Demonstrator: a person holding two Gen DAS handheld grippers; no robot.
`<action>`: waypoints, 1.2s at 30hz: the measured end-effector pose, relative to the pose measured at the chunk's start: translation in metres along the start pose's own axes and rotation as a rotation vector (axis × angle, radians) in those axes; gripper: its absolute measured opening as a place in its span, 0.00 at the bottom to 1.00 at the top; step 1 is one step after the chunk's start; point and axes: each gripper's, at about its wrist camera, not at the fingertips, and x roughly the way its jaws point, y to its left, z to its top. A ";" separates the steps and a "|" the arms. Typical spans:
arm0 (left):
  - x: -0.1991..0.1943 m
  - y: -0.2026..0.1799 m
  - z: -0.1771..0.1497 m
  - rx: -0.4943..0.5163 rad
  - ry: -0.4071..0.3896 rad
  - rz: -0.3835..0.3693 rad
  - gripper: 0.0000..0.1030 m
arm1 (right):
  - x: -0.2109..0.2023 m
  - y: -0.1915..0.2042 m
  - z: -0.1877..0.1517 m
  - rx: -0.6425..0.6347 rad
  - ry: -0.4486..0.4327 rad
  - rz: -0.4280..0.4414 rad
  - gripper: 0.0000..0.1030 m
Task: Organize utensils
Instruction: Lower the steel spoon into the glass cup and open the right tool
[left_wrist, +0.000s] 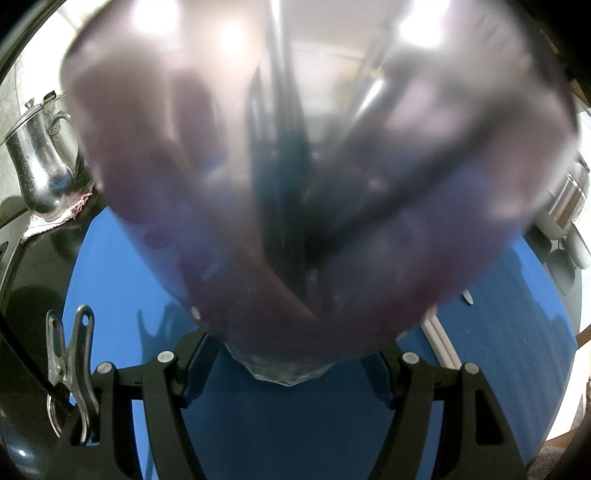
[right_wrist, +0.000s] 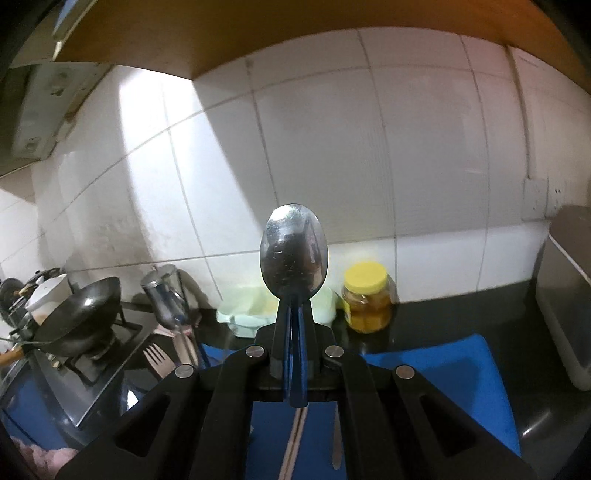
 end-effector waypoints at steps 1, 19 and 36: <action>0.000 -0.001 0.000 0.000 0.000 0.000 0.71 | 0.000 0.003 0.002 -0.006 -0.002 0.006 0.05; 0.000 0.001 0.000 0.000 0.000 0.000 0.71 | 0.005 0.070 0.030 -0.100 -0.032 0.179 0.05; 0.000 0.000 -0.001 0.000 0.000 0.000 0.71 | 0.050 0.080 -0.020 -0.145 0.160 0.190 0.05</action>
